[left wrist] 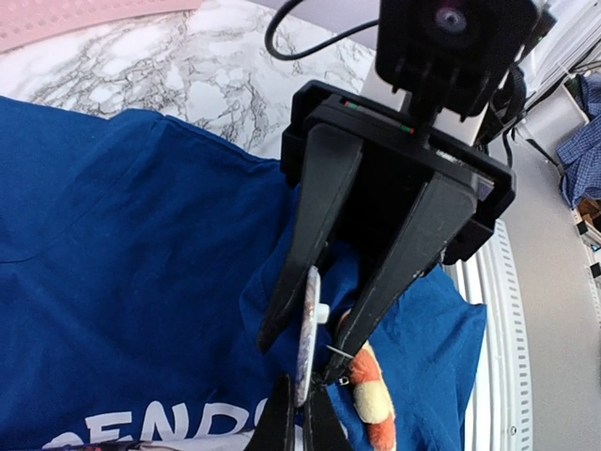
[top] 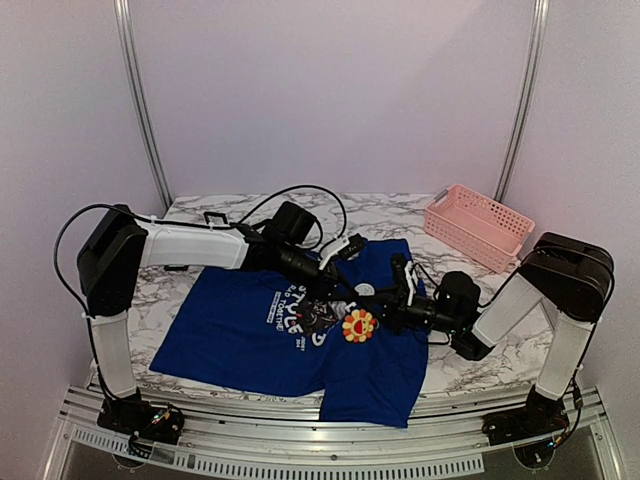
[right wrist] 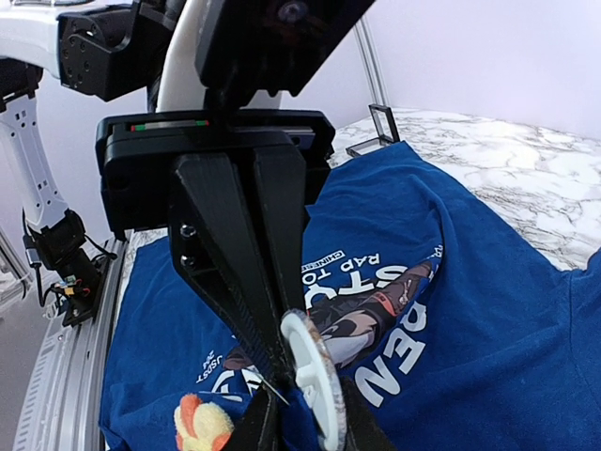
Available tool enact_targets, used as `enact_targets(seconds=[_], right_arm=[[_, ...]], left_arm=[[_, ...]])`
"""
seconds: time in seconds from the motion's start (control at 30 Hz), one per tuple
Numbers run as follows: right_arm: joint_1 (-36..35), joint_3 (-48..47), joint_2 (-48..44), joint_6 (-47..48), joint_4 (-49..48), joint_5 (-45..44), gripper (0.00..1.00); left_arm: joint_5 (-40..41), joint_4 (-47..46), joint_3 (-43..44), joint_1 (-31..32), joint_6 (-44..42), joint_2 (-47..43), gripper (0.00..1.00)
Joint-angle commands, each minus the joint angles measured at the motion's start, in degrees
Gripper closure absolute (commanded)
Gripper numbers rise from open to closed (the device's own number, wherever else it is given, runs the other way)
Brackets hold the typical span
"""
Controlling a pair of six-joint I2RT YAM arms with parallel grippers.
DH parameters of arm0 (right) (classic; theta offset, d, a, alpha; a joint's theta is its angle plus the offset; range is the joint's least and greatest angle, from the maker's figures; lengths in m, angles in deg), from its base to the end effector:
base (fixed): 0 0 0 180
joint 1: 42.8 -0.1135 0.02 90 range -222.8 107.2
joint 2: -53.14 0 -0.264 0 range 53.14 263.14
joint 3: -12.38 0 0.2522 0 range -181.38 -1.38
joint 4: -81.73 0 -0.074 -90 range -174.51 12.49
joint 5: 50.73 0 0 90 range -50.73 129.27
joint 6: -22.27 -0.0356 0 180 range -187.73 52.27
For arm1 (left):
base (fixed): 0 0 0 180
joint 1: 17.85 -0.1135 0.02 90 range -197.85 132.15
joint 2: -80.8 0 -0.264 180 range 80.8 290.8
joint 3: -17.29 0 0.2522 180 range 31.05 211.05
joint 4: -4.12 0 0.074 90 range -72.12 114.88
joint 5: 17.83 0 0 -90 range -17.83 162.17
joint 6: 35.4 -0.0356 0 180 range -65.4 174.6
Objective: Pin the brooch onto the clothing
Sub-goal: Pin the brooch onto the flattened clothing.
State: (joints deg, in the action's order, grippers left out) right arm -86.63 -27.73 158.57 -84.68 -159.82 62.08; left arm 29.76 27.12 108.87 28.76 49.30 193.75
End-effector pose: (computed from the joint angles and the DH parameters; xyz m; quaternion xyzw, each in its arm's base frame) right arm 0.2084 0.2192 0.1318 -0.2978 0.6646 0.4634 0.5049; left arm 0.2776 -0.3286 0.1946 0.5022 0.7113 -0.4395 0.2207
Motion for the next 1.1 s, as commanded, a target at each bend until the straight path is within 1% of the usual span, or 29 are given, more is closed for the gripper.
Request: enact_targets(seconds=[0.0,0.13,0.33,0.37,0.47,0.73,0.83,0.93,1.07], right_arm=[[-0.2,0.14,1.62,-2.48,-3.09,-2.91,0.82],[0.01,1.49,1.57,-4.41,-5.24,-4.06,0.87],[0.16,0.08,1.34,-6.94,-4.13,-5.55,0.89],[0.21,0.56,1.14,-8.43,-4.15,-7.57,0.9],[0.16,1.43,0.95,-9.64,-4.06,-9.48,0.9],[0.29,3.83,-0.09,-13.59,-4.94,-13.09,0.9],[0.17,3.58,-0.63,-13.59,-4.01,-13.5,0.87],[-0.43,3.29,-1.24,-13.5,-2.92,-15.8,0.85],[-1.34,3.86,-1.45,-14.43,-3.52,-19.38,0.86]], left_arm=[[-0.92,-1.49,-0.3,1.1,-0.01,-2.03,1.0],[-1.09,-1.3,-0.39,1.19,-0.85,-2.03,1.0],[-0.68,-0.82,-0.39,1.72,-2.95,-2.2,1.0],[-0.03,-0.73,-0.48,1.82,-3.25,-2.42,1.0],[0.13,-0.8,-0.48,1.95,-2.99,-2.47,1.0],[1.22,-0.75,-0.3,1.99,-2.86,-2.42,1.0],[1.98,-0.92,-0.23,2.07,-2.53,-2.38,1.0],[2.89,-1.38,-0.13,2.15,-0.69,-2.3,1.0],[4.97,-1.46,-0.17,2.34,2.48,-2.33,1.0]])
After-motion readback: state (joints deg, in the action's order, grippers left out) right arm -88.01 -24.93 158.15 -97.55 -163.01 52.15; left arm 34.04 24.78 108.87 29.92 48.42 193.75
